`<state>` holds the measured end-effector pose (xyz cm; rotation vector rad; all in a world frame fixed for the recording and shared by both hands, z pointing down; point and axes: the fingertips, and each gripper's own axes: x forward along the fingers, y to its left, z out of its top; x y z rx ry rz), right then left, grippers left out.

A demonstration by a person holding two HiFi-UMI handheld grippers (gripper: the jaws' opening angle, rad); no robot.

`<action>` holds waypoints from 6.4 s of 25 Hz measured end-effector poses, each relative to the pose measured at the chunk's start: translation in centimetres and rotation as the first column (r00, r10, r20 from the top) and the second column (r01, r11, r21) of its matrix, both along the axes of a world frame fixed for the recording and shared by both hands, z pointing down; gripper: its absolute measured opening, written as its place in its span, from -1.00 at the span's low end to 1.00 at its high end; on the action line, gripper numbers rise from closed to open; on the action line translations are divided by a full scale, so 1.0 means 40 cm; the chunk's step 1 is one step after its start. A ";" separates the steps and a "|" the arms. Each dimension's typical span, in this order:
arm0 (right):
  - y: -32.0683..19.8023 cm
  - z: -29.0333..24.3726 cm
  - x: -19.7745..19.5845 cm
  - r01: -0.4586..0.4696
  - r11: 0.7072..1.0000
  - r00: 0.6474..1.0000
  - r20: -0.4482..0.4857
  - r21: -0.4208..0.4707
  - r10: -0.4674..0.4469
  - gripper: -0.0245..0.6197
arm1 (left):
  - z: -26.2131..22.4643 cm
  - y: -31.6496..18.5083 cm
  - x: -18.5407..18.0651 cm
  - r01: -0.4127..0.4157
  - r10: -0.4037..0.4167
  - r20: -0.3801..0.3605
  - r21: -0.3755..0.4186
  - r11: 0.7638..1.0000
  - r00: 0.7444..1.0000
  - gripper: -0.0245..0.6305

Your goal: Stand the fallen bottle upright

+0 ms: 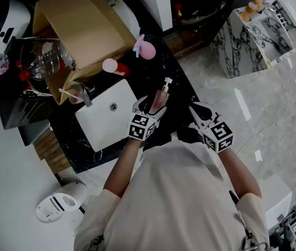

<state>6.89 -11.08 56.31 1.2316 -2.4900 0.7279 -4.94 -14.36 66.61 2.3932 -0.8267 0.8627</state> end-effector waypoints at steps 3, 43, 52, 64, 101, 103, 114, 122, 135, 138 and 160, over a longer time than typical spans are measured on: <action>-0.013 0.016 0.006 0.011 1.000 1.000 0.014 -0.012 -0.010 -0.81 | 0.063 -0.006 0.011 0.001 0.002 0.056 -0.051 0.999 0.998 0.15; -0.067 0.107 0.106 0.073 0.993 0.996 0.058 -0.088 -0.068 -0.81 | 0.270 -0.039 0.061 0.156 -0.137 0.306 -0.036 0.987 0.942 0.06; -0.041 0.089 0.098 0.081 0.994 0.996 0.043 -0.067 -0.078 -0.81 | 0.172 -0.029 0.059 0.163 -0.168 0.182 0.043 0.986 0.969 0.06; 0.009 0.065 0.061 0.103 0.993 0.995 0.021 -0.049 -0.102 -0.81 | 0.045 0.012 -0.008 0.247 -0.256 0.034 0.162 0.955 0.966 0.06; 0.003 0.013 0.010 0.155 0.988 0.988 -0.022 0.002 -0.155 -0.81 | -0.068 0.003 -0.066 0.341 -0.318 -0.124 0.332 0.879 0.940 0.07; 0.005 0.015 0.012 0.155 0.988 0.988 -0.022 0.000 -0.155 -0.81 | -0.067 0.012 -0.070 0.343 -0.320 -0.123 0.332 0.879 0.939 0.08; 0.022 0.021 -0.011 0.180 0.984 0.983 -0.017 -0.005 -0.180 -0.81 | -0.060 0.050 -0.082 0.333 -0.311 -0.120 0.359 0.872 0.943 0.09; 0.034 0.020 -0.029 0.190 0.982 0.982 -0.016 0.001 -0.190 -0.81 | -0.058 0.065 -0.086 0.334 -0.316 -0.109 0.361 0.871 0.943 0.10; 0.051 0.005 -0.029 0.178 0.984 0.984 -0.022 0.014 -0.178 -0.81 | -0.059 0.061 -0.086 0.342 -0.326 -0.105 0.362 0.867 0.939 0.12; 0.056 0.004 -0.028 0.176 0.984 0.984 -0.021 0.016 -0.176 -0.81 | -0.066 0.063 -0.084 0.343 -0.325 -0.112 0.360 0.868 0.939 0.14; 0.098 -0.046 -0.089 0.189 0.977 0.982 -0.010 0.101 -0.189 -0.81 | -0.193 0.148 -0.145 0.369 -0.328 -0.170 0.372 0.852 0.929 0.16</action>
